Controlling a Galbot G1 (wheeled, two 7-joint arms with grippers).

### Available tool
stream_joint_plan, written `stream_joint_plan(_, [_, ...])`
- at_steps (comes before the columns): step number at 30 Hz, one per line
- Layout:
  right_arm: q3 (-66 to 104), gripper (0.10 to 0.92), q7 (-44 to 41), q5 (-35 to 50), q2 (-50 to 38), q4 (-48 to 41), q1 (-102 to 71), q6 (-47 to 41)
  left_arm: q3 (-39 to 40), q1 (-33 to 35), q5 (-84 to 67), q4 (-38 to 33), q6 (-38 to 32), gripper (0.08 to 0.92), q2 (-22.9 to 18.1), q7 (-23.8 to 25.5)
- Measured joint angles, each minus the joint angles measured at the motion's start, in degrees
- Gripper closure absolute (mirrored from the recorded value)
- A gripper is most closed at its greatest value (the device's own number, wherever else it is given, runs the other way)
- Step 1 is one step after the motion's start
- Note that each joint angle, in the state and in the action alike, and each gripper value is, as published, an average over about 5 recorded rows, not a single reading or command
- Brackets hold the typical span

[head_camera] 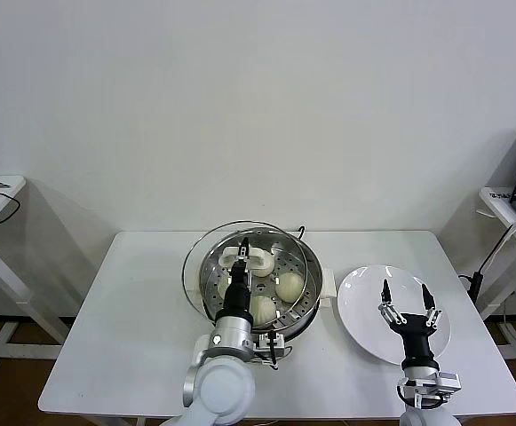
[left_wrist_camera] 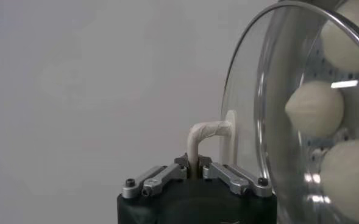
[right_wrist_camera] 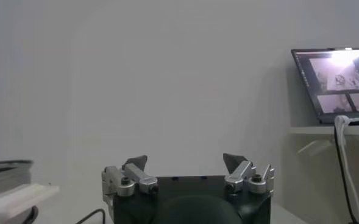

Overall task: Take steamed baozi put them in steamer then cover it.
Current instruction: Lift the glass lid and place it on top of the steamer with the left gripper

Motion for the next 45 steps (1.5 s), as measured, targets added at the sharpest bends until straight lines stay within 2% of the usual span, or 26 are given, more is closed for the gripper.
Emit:
stream_joint_plan(13, [-0.1, 0.203, 0.0, -0.8, 0.0, -0.4, -0.2, 0.3, 0.6, -1.1, 1.5, 4.4, 0.1, 0.812, -4.3, -1.2])
stream_joint_plan(25, [-0.6, 0.203, -0.1, -1.2, 0.0, -1.2, 0.2, 0.6, 0.5, -0.8, 2.9, 7.1, -0.4, 0.812, -6.6, -2.0])
stream_joint_plan(45, [-1.3, 0.203, -0.4, -1.6, -0.1, -1.8, 0.5, 0.7, -0.4, 0.0, 3.8, 8.6, -1.2, 0.812, -8.1, -2.5])
